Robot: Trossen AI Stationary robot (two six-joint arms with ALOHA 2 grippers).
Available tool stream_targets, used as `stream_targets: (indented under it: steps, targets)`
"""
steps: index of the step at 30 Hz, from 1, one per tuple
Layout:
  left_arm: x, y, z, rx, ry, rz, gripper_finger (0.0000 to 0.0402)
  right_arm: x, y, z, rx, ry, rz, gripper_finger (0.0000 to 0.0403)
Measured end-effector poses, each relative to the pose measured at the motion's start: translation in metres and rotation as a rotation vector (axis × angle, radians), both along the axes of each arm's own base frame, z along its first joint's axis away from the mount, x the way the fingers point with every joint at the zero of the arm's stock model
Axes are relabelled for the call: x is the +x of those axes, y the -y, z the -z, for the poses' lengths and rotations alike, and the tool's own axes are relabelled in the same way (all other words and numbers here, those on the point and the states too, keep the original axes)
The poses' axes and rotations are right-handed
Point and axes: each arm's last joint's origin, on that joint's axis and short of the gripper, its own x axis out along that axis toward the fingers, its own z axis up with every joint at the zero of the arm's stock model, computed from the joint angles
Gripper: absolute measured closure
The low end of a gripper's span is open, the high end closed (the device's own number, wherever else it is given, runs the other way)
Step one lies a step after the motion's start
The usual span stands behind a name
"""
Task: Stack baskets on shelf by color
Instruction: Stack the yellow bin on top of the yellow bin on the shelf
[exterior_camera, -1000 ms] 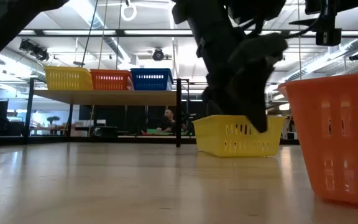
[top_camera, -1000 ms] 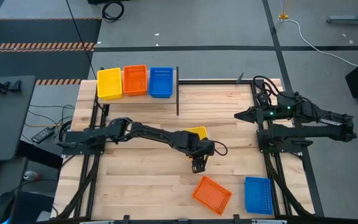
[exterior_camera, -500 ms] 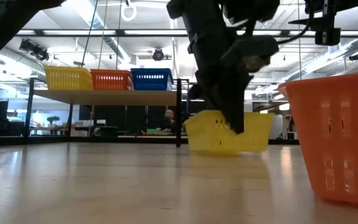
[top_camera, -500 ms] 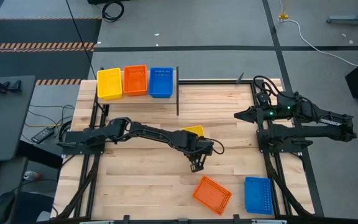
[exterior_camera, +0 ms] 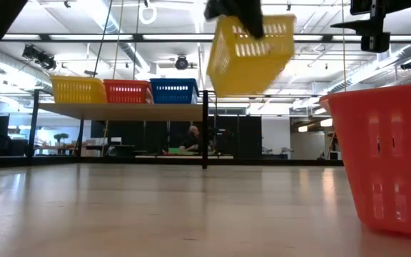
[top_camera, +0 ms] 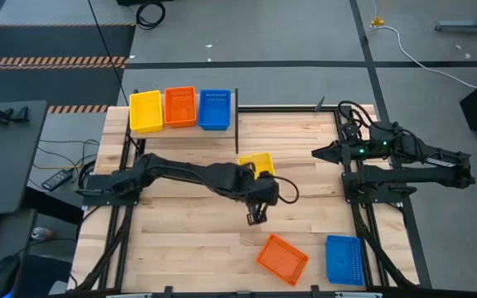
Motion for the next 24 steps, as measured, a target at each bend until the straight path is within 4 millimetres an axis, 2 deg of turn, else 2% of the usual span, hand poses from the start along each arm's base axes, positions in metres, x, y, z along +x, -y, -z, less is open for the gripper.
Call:
stream_targets:
  steps: [8, 17, 24]
  targets:
    - [-0.041, -0.019, -0.04, 0.176, -0.051, -0.059, 0.0395, 0.0, 0.0, 0.0, -0.008, -0.002, 0.001, 0.016]
    - [-0.08, -0.045, -0.075, 0.301, -0.099, -0.129, 0.0394, 0.0, 0.003, 0.001, -0.046, -0.014, 0.083, 0.016]
    - [-0.108, -0.08, -0.108, 0.345, -0.054, -0.139, 0.0394, 0.006, 0.008, 0.003, -0.094, -0.049, 0.219, 0.016]
